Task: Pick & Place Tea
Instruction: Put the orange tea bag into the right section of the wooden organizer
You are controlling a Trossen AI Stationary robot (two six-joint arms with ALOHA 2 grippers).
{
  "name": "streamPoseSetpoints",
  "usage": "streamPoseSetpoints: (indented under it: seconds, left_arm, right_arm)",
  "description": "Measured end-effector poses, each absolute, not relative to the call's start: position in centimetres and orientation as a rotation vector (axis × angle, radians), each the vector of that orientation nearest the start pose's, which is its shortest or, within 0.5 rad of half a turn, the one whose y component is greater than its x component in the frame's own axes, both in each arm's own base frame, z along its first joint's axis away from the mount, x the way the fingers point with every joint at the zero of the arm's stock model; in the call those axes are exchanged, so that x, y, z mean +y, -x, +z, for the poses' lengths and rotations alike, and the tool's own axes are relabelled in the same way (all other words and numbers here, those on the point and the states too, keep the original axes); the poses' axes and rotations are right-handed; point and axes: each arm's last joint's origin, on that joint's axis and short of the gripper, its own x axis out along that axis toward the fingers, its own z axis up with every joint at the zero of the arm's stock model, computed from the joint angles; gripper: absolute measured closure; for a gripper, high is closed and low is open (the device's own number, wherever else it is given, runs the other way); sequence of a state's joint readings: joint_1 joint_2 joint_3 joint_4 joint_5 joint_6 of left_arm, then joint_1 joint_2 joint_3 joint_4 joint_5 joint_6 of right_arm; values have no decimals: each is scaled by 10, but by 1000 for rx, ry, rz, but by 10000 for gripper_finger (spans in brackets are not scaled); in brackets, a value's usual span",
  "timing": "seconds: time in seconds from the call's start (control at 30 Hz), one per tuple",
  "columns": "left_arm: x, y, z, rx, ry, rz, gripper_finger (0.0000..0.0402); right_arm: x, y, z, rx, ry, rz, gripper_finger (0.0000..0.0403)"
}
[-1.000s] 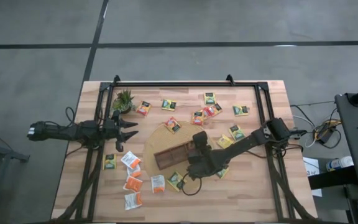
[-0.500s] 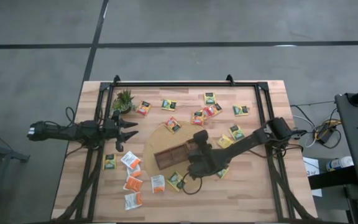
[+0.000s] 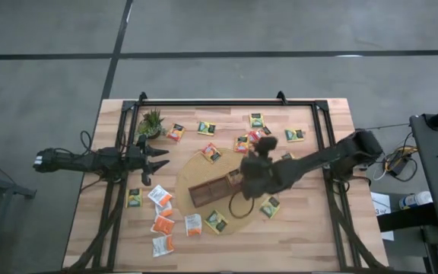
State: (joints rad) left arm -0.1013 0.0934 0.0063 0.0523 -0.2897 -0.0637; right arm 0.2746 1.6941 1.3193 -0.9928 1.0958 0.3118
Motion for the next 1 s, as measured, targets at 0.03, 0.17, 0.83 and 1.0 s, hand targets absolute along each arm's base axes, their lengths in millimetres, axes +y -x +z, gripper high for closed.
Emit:
streamPoseSetpoints:
  seconds: [0.03, 0.17, 0.83, 1.0]
  left_arm:
    - [-2, -102, 163, 29, 57, 189, 236]
    - [-2, -102, 163, 31, 56, 189, 236]
    - [-2, -102, 163, 33, 56, 189, 236]
    - [-2, -102, 163, 33, 56, 190, 236]
  right_arm:
    - [54, -309, 256, 920, 561, -866, 223]
    - [26, -289, 269, 795, 290, -1025, 225]
    - [-51, -210, 245, 618, -339, -1377, 234]
    - [-70, -216, 236, 668, -386, -1281, 234]
